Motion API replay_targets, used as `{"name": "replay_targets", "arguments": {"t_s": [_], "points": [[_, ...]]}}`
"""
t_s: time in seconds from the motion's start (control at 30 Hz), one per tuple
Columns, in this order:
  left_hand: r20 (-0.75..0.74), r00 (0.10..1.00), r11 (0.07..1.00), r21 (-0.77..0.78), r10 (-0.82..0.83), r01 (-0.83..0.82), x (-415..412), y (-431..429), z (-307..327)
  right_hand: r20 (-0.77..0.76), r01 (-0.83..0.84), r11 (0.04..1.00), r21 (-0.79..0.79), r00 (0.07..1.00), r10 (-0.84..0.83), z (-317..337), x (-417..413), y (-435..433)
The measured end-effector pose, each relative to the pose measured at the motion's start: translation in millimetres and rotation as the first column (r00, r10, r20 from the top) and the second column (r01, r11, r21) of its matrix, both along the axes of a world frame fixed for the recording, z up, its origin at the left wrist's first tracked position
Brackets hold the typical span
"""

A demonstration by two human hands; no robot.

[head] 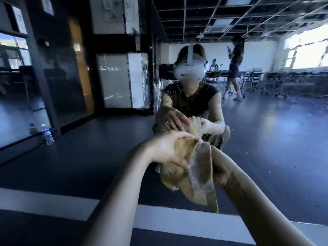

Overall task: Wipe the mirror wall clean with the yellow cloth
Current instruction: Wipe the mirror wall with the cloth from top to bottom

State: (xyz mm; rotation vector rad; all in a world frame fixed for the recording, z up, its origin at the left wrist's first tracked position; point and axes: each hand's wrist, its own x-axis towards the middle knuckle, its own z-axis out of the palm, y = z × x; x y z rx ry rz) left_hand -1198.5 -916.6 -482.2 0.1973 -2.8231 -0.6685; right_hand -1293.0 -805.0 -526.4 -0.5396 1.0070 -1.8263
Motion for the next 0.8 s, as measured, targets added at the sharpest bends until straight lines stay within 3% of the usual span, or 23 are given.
{"name": "replay_targets", "arguments": {"t_s": [0.1, 0.17, 0.2, 0.27, 0.33, 0.4, 0.47, 0.53, 0.57, 0.63, 0.67, 0.73, 0.8], "points": [[-0.071, 0.996, 0.998, 0.029, 0.054, -0.052, 2, -9, -5, 0.024, -0.077, 0.994, 0.084, 0.997, 0.075, 11, -9, 9], [-0.138, 0.979, 0.988, -0.022, 0.149, -0.154, 6, -19, -5, -0.275, 0.166, 0.958, 0.233, 0.956, -0.099, 11, -23, 12], [-0.162, 0.971, 0.983, -0.017, 0.176, -0.182, 8, -25, -6, -0.425, 0.346, 0.914, 0.211, 0.875, -0.233, 10, -27, 11], [-0.174, 0.942, 0.958, 0.047, 0.286, -0.282, 16, -31, -8, -0.638, 0.560, 0.828, -0.034, 0.626, -0.449, 15, -29, 13], [-0.196, 0.901, 0.913, 0.221, 0.386, -0.343, 22, -39, -9, -0.798, 0.531, 0.784, -0.321, 0.294, -0.526, 22, -13, 9], [-0.223, 0.874, 0.841, 0.449, 0.433, -0.302, 27, -40, -6, -0.888, 0.326, 0.849, -0.416, 0.058, -0.457, 17, 9, -2], [-0.264, 0.872, 0.704, 0.700, 0.413, -0.122, 29, -43, -3, -0.900, 0.224, 0.872, -0.435, -0.142, -0.412, 3, 21, -24], [-0.307, 0.880, 0.553, 0.831, 0.362, 0.062, 35, -45, 0, -0.872, 0.183, 0.854, -0.488, -0.155, -0.465, -7, 22, -46], [-0.311, 0.889, 0.537, 0.839, 0.335, 0.091, 37, -47, 0, -0.865, 0.169, 0.849, -0.501, -0.130, -0.485, -8, 21, -54], [-0.279, 0.884, 0.609, 0.793, 0.376, -0.008, 40, -54, 1, -0.864, 0.160, 0.850, -0.502, -0.139, -0.484, -7, 17, -69], [-0.266, 0.854, 0.672, 0.730, 0.447, -0.125, 43, -58, 4, -0.856, 0.162, 0.846, -0.508, -0.201, -0.476, -5, 17, -75], [-0.365, 0.705, 0.726, 0.615, 0.608, -0.308, 50, -67, 14, -0.756, 0.136, 0.795, -0.592, -0.436, -0.488, 7, 15, -83], [-0.516, 0.508, 0.707, 0.631, 0.690, -0.321, 59, -78, 22, -0.575, 0.053, 0.716, -0.696, -0.637, -0.513, 34, 17, -92]]}}
